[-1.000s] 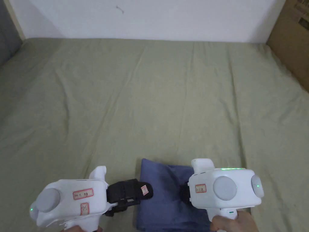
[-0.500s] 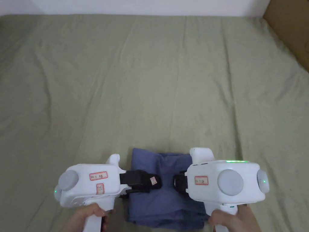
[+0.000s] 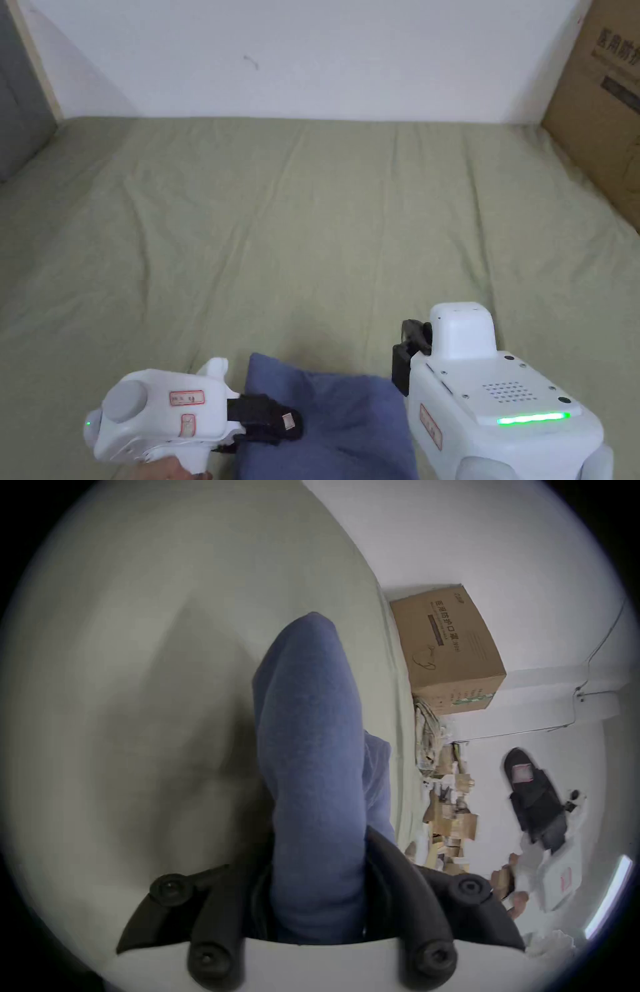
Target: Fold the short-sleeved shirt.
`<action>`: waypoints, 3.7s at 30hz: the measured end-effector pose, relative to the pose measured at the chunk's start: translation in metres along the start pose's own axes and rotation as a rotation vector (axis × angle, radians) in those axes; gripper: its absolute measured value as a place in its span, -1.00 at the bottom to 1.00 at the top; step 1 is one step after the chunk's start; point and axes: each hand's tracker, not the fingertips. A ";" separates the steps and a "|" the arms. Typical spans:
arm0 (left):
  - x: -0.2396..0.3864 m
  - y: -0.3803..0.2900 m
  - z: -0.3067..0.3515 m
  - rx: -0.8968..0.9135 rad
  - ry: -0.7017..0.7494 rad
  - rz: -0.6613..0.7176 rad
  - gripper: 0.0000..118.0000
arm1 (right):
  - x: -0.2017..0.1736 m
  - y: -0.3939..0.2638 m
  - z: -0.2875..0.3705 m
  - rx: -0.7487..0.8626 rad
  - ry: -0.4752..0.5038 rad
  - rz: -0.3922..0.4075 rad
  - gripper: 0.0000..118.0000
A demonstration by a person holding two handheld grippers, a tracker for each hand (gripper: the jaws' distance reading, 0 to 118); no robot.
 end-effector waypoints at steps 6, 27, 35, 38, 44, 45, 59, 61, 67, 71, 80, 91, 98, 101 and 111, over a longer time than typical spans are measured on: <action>-0.014 -0.003 0.085 0.065 0.216 -0.053 -0.70 | -0.031 0.022 0.037 0.186 -0.053 0.031 -0.98; -0.097 0.013 0.223 0.138 1.230 -0.256 0.62 | -0.064 0.029 0.033 0.212 -0.105 0.011 -0.98; -0.059 -0.007 0.233 0.258 1.153 -0.217 0.84 | -0.061 0.029 0.030 0.184 -0.096 0.021 -0.98; -0.036 -0.015 0.229 0.296 1.097 -0.241 0.36 | -0.059 0.028 0.030 0.167 -0.094 0.026 -0.98; 0.018 -0.044 0.202 0.348 1.003 -0.355 -0.96 | -0.052 0.027 0.037 0.133 -0.079 0.020 -0.98; 0.030 -0.049 0.198 0.363 0.986 -0.360 -1.00 | -0.051 0.027 0.040 0.137 -0.075 0.021 -0.98; 0.208 -0.099 0.165 0.758 0.794 -0.578 -1.00 | -0.002 0.072 0.092 0.263 -0.118 0.008 -0.98; 0.230 -0.110 0.163 0.813 0.763 -0.590 -1.00 | 0.006 0.082 0.100 0.281 -0.120 -0.009 -0.98; 0.280 -0.142 0.158 0.989 0.723 -0.689 -1.00 | 0.018 0.103 0.124 0.344 -0.158 -0.016 -0.98; 0.297 -0.156 0.153 1.071 0.750 -0.726 -1.00 | 0.022 0.106 0.137 0.364 -0.158 -0.022 -0.97; 0.297 -0.166 0.154 1.091 0.657 -0.710 0.21 | 0.029 0.097 0.149 0.370 -0.158 -0.019 -0.31; 0.294 -0.169 0.133 1.084 0.810 -0.823 0.85 | 0.026 0.093 0.146 0.383 -0.169 -0.011 0.46; 0.293 -0.169 0.132 1.042 0.743 -0.813 0.85 | 0.027 0.091 0.142 0.364 -0.169 -0.008 0.46; 0.294 -0.167 0.130 1.033 0.747 -0.817 0.85 | 0.027 0.089 0.141 0.361 -0.171 -0.004 0.46; 0.298 -0.173 0.125 1.084 0.753 -0.824 0.85 | 0.030 0.087 0.141 0.351 -0.173 -0.001 0.46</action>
